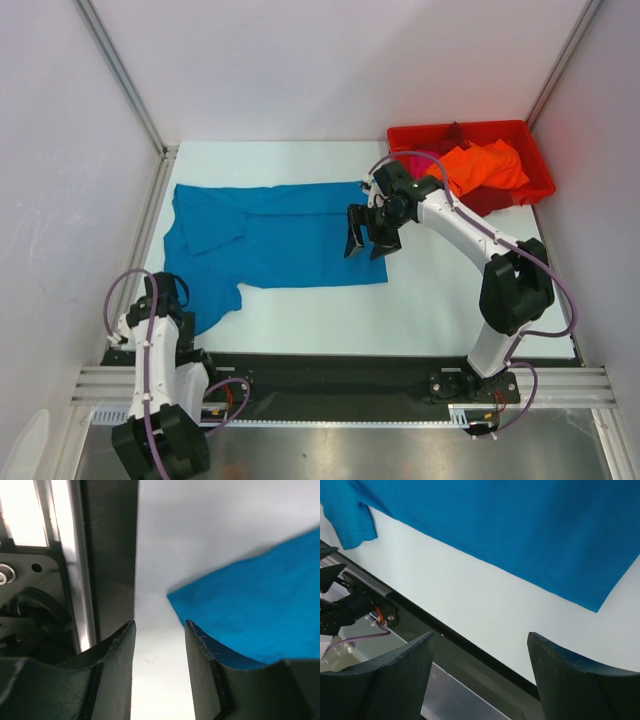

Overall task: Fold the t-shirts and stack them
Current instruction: Fold the tshirt

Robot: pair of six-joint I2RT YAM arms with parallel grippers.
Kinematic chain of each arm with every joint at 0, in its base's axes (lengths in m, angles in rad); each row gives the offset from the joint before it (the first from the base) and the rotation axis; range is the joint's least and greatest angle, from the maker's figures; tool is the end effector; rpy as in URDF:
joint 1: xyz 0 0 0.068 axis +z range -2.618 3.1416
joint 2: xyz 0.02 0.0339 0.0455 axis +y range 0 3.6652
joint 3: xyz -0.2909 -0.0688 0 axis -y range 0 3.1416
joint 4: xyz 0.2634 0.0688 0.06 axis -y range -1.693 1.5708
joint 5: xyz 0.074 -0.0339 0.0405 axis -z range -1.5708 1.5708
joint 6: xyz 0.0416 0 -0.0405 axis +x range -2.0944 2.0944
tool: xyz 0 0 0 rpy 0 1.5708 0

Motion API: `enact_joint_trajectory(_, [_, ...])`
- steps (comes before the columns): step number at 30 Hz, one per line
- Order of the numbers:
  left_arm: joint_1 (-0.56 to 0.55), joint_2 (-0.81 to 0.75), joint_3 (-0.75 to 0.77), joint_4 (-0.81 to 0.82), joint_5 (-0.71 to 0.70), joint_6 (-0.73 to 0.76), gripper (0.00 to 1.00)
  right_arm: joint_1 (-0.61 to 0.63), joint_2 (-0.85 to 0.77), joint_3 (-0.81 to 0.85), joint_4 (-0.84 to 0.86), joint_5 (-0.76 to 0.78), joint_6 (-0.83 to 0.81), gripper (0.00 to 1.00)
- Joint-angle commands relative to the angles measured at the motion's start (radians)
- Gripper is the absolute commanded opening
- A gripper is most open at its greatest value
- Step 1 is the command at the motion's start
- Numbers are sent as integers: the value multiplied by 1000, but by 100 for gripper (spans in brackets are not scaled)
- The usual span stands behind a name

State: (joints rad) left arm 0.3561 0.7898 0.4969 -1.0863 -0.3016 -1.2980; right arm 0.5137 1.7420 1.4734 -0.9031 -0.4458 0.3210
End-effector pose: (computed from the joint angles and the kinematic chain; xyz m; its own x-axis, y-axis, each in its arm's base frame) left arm 0.0954 0.0487 0.1899 0.1237 -0.9351 -0.3321 -0.9901 -0.0938 -0.1048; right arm 0.3246 0.2037 0.2853 -0.9474 -0.2077 -0.2434 -0.3060 0.8104 0.4996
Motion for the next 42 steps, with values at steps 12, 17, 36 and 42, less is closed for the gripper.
enact_joint_trajectory(12, [34,86,-38,158,-30,35,57,32,-84,-38,30,-22,3,81])
enact_joint_trajectory(17, [35,77,-80,178,-11,20,46,45,-90,-51,33,-16,1,81])
enact_joint_trajectory(36, [40,120,40,246,6,279,0,-147,-131,-310,52,122,-2,57])
enact_joint_trajectory(42, [-43,57,72,285,1,276,0,-190,-110,-406,193,118,44,59])
